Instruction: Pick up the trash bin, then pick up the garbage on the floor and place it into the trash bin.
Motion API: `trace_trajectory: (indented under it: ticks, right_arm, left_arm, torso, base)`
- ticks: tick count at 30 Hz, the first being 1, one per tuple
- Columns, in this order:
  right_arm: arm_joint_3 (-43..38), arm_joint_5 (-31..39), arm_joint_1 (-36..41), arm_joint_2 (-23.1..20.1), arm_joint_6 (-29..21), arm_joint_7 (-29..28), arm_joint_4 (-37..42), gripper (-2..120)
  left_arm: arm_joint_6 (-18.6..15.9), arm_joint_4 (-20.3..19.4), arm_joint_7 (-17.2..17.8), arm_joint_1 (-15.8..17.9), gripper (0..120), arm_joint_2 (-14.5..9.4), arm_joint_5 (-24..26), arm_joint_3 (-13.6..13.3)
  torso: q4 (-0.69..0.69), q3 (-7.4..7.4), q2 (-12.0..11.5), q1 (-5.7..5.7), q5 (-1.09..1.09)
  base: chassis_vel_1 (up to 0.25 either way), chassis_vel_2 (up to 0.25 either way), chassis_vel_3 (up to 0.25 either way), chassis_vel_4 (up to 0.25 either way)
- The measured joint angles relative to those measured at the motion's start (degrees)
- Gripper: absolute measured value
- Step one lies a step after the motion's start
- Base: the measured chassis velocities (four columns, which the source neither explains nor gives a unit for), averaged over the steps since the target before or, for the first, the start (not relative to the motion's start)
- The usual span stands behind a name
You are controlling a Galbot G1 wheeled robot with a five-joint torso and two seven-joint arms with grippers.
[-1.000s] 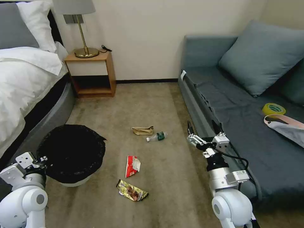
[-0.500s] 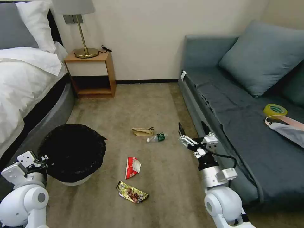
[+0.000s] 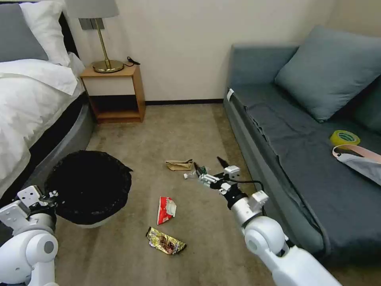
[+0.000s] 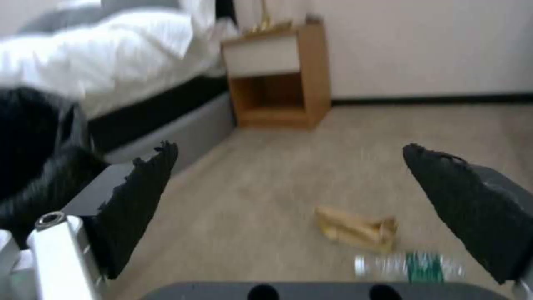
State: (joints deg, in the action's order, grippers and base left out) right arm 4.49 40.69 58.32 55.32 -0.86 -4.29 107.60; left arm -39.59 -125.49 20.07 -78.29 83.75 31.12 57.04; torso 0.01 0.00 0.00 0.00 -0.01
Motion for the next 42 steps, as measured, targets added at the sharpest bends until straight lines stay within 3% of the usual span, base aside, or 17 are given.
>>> trace_trajectory:
  ticks: [8, 22, 25, 34, 42]
  right_arm:
    - [12.4, 5.9, -8.5, -1.5, -1.7, 5.0, -8.3, 100]
    - [28.6, 7.1, -20.0, 0.0, 3.2, 11.2, -22.8, 100]
    - [34.4, 7.8, -22.7, 1.2, 4.5, 12.1, -27.3, 100]
    - [38.6, 8.1, -24.2, 3.7, 6.2, 14.0, -33.1, 100]
    - [45.4, 7.6, -25.9, 8.8, 9.2, 16.2, -43.8, 100]
  left_arm:
    - [0.5, -0.1, -0.5, -0.3, 4, 0.4, -1.7, -0.4]
    - [0.5, -0.8, -0.6, -0.9, 4, 0.0, -2.1, -0.1]
    - [0.5, -1.0, -0.6, -1.2, 4, 0.2, -2.2, -0.1]
    - [0.5, -1.1, -0.7, -1.5, 4, 0.9, -2.7, -0.3]
    - [0.6, -0.7, -0.9, -1.3, 4, 1.1, -3.3, -0.4]
  torso:
    - [0.0, 0.0, 0.0, 0.0, 0.01]
    - [-0.01, 0.0, 0.0, 0.0, 0.0]
    - [0.0, 0.0, 0.0, 0.0, 0.0]
    - [-0.01, 0.0, 0.0, 0.0, 0.01]
    - [-0.01, 0.0, 0.0, 0.0, 0.01]
  base:
    - [0.0, 0.0, 0.0, 0.0]
    - [0.0, 0.0, 0.0, 0.0]
    - [0.0, 0.0, 0.0, 0.0]
    - [0.0, 0.0, 0.0, 0.0]
    - [0.0, 0.0, 0.0, 0.0]
